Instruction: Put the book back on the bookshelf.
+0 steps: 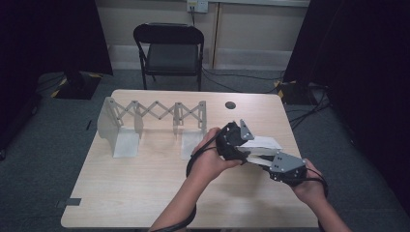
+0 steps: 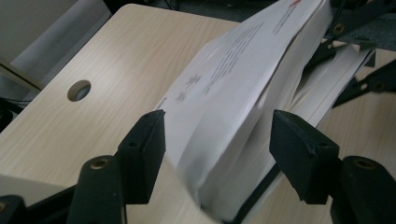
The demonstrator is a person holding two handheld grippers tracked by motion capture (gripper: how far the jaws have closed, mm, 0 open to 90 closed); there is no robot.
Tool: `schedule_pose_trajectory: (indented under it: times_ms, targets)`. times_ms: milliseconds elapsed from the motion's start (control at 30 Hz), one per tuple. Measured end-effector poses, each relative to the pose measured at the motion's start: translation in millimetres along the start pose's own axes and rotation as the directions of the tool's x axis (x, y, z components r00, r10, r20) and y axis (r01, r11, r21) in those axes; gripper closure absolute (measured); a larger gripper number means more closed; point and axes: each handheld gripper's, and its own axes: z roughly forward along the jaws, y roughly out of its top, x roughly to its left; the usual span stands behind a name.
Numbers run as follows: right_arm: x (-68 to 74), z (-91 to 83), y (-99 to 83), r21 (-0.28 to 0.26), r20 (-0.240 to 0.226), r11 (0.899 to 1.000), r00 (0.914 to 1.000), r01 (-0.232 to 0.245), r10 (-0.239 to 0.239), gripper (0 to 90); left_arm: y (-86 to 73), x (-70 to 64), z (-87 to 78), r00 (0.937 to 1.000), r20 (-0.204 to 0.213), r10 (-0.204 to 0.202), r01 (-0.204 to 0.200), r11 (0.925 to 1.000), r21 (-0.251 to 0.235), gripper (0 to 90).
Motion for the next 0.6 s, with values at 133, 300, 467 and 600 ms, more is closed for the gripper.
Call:
schedule_pose_trajectory:
  times_ms: [133,300,467,600]
  targets:
    - [-10.9,-5.1,8.5,0.012,-0.037,1.0,0.9991,-0.018,0.019,71.0,-12.3,6.9,-7.7,0.9981,0.018,-0.058,0.058,0.9983,0.002,33.2]
    - [-22.2,-10.5,20.2,0.044,-0.083,0.998,0.9956,-0.04,0.043,72.7,-24.8,12.8,-12.6,0.9949,0.027,-0.097,0.096,0.9952,0.013,30.4]
    - [-29.8,-11.9,26.7,0.066,-0.11,0.997,0.9923,-0.049,0.056,73.4,-35.4,15.7,-16.2,0.9925,0.042,-0.115,0.113,0.9928,0.04,25.7]
    - [-32.9,-13.6,30.4,0.065,-0.126,0.997,0.9902,-0.052,0.06,74.0,-43.5,14.6,-11.9,0.9869,0.071,-0.144,0.14,0.988,0.065,24.7]
